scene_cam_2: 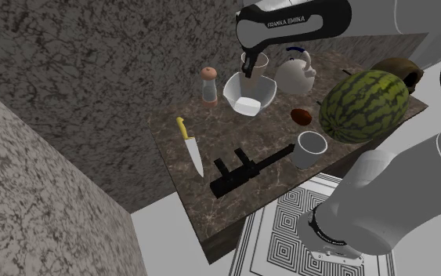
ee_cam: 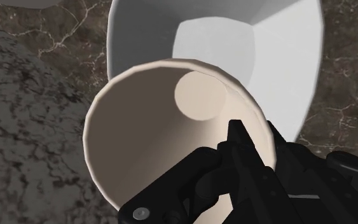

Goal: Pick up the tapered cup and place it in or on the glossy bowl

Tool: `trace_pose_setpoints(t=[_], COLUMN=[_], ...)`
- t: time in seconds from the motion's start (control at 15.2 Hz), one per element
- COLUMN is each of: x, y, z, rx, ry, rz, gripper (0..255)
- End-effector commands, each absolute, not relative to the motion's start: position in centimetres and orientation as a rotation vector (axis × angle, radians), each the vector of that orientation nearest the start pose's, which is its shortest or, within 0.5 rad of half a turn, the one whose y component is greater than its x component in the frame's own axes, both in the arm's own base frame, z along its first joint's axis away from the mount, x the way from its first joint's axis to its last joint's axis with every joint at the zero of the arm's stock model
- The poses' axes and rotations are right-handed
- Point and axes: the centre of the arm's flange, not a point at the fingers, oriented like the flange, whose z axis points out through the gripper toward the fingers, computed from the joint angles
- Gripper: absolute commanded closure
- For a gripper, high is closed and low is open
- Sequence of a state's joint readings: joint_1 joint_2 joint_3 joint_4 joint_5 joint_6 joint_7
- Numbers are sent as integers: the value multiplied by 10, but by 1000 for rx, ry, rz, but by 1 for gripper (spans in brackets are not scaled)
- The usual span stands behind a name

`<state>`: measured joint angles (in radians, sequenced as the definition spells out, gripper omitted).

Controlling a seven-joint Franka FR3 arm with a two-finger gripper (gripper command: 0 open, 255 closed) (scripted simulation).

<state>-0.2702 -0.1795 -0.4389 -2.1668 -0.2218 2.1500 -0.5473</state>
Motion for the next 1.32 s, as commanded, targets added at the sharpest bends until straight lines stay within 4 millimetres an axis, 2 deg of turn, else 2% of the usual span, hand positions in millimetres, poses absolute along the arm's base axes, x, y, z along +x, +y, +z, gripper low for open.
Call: trace_pose_setpoints(t=[0.0,0.33,0.4,0.73,0.99,1.25], x=[381,381,381,381,379,379], y=[-349,-349,-349,-349,-340,-340], z=[477,477,477,477,527,527], rx=[-3323,-3323,-3323,-3323,-3323,-3323], ry=[89,89,89,89,89,89], rz=[-87,-87,-87,-87,-87,-87], gripper=[255,255,0,0,0,0])
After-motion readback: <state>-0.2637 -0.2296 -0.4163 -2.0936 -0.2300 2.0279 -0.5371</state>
